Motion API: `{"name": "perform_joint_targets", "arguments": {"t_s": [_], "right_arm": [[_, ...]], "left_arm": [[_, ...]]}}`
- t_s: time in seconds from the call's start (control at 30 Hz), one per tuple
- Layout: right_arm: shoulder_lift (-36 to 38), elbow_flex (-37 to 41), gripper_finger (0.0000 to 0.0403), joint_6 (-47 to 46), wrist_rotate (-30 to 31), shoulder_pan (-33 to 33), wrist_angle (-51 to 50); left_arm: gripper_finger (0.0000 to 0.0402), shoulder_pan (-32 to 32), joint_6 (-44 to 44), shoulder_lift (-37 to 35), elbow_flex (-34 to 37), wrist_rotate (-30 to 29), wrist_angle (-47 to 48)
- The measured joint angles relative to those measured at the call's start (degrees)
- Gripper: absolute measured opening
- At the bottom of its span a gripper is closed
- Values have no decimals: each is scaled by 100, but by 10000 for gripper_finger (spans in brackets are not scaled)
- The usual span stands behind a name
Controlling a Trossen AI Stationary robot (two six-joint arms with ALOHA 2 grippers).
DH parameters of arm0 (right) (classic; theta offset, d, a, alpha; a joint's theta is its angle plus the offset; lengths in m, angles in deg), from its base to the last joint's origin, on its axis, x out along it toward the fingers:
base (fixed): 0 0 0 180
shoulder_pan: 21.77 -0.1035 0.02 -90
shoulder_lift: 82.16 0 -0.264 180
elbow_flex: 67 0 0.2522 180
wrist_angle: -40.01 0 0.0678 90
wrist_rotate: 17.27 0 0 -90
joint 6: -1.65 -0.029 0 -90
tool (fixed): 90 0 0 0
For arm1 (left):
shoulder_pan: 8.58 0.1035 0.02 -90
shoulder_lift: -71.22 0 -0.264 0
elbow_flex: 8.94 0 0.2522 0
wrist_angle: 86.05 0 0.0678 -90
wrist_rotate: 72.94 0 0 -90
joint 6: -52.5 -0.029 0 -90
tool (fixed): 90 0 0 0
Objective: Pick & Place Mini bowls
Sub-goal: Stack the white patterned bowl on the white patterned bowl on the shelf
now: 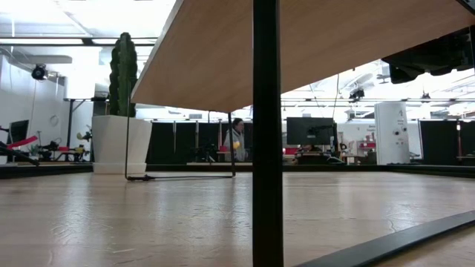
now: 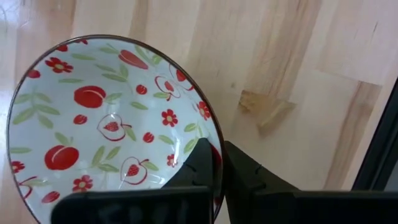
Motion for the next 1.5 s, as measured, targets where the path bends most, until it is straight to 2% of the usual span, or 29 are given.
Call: {"name": "perform_joint_targets", "arguments": {"t_s": [0.2,0.67,1.0,1.5], "right_arm": [[-2,-1,8,0,0,0,-2],[-2,-1,8,0,0,0,-2],[-2,-1,8,0,0,0,-2],[-2,0,8,1,-1,0,0]], "left_arm": [[9,4,-4,-24,-24,-8,124],[2,9,-83,2,-581,-114,802],[1,9,-138,2,-1253,-215,1817],[1,277,-1660,0,-2834,-1097,2945]]}}
